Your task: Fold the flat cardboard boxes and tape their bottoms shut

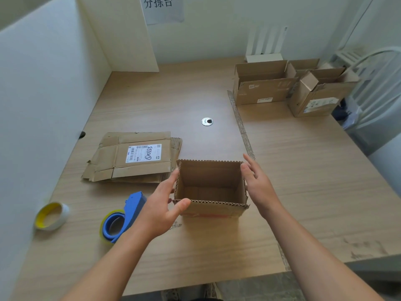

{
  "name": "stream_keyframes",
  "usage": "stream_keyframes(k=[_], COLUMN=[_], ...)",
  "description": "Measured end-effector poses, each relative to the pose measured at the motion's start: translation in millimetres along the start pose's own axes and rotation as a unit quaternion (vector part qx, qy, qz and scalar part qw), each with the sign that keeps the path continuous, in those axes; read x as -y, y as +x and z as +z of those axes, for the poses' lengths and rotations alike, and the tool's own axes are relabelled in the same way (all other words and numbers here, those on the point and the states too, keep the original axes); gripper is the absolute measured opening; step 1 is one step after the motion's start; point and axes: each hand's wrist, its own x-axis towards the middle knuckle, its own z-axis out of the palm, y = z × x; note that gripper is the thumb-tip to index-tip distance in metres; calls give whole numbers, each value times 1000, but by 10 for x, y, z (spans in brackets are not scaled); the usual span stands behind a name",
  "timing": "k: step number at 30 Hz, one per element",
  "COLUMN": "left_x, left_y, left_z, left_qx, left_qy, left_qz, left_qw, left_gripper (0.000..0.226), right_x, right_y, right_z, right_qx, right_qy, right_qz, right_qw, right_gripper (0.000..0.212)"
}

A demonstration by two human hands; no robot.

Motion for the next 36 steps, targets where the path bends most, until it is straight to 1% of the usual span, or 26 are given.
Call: stream_keyframes(k=[2,6,8,12,16,20,22,23,25,26,27,31,34,36], left_x=[3,30,41,29,82,182,201,198,188,161,131,35,-41,-111], left_y=[-10,-15,-34,-81,-112,-117,-119,-118,-102,-96,-90,-37,6,30], left_z=[15,32,37,30,62,144,204,236,304,334,361,372,299,248], left_qx=[-7,-32,-36,-42,-35,-30,-32,-32,-32,-38,-44,-76,-98,-106], left_qy=[-28,-24,-37,-70,-73,-88,-111,-127,-148,-152,-158,-150,-144,-141], left_qz=[-6,1,5,-2,-21,-56,-87,-98,-110,-117,-121,-125,-119,-103], left_qw=[1000,999,999,997,996,994,989,986,982,981,979,978,977,979], left_gripper=[83,81,83,90,98,104,98,89,61,47,40,42,32,30], right_x=[-16,-92,-153,-343,-582,-787,-825,-822,-791,-775,-775,-742,-670,-589], right_y=[-37,-152,-219,-344,-447,-504,-518,-517,-487,-460,-431,-348,-337,-336], right_z=[-24,-117,-184,-299,-349,-350,-323,-296,-221,-178,-141,-42,-7,18], right_qx=[-3,-4,-4,-8,8,45,81,101,121,116,102,42,26,15], right_qy=[14,30,35,50,62,42,8,-11,-43,-51,-54,-46,-34,-9], right_qz=[-2,-5,-9,2,20,30,23,17,11,11,10,2,-21,-35], right_qw=[1000,1000,999,999,998,998,996,995,992,992,993,998,999,999], right_gripper=[44,40,38,42,32,50,65,73,85,87,88,81,82,82])
